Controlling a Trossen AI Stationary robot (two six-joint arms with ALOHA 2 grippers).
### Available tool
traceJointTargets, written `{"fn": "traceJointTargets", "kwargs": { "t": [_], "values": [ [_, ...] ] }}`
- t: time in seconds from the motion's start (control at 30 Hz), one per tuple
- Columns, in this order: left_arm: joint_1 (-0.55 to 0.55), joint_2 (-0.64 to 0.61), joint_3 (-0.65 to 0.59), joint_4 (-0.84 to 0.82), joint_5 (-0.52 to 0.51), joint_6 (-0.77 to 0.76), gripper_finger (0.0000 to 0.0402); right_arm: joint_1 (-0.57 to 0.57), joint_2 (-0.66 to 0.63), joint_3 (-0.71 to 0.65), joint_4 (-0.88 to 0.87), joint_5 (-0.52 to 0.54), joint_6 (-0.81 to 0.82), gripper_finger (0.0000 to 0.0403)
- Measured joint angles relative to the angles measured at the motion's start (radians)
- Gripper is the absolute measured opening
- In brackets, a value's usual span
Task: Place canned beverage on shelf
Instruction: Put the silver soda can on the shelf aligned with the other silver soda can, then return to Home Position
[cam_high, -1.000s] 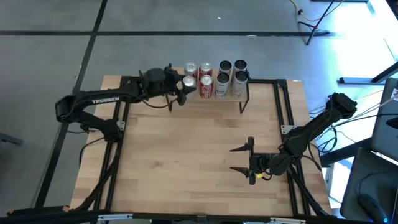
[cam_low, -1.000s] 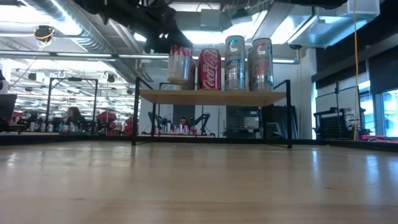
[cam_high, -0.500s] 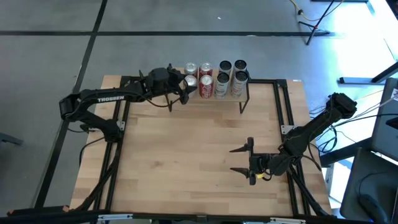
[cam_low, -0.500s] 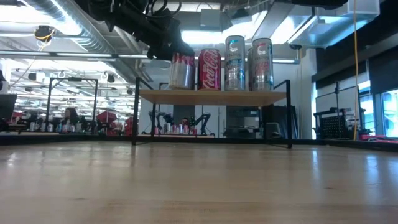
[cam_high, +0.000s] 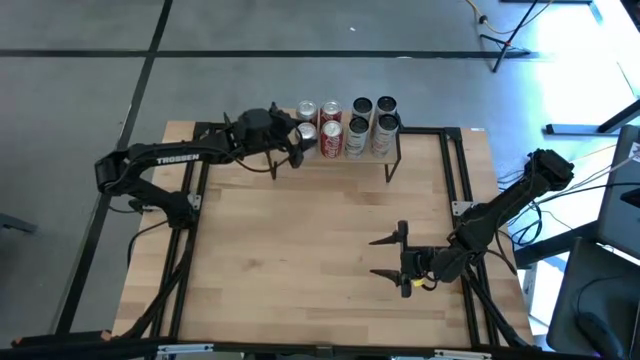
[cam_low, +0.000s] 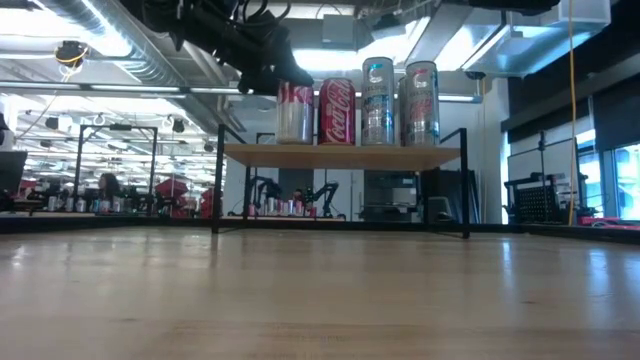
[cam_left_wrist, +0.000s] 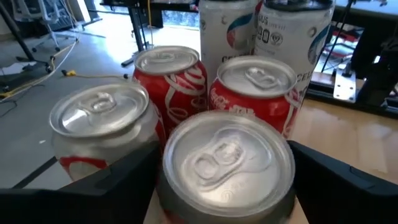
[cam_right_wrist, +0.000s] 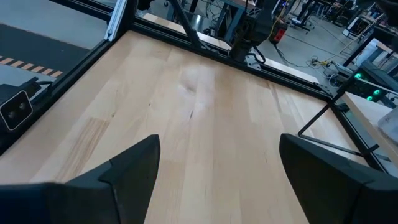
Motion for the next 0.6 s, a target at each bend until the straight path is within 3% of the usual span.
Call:
{"fn": "traceJointTargets", "kwargs": {
  "t": [0.4,0.6],
  "values": [
    [0.000,-0.009,0.002,0.011,-0.008,-0.025,0.0325,0.000,0.000,0.000,0.000,0.000,0.000,0.0315],
    [0.000,-0.110,0.012,0.019,-0.037,-0.025,0.0325,0.000,0.000,0.000,0.001,0.000,0.000,0.0315]
  ]
}}
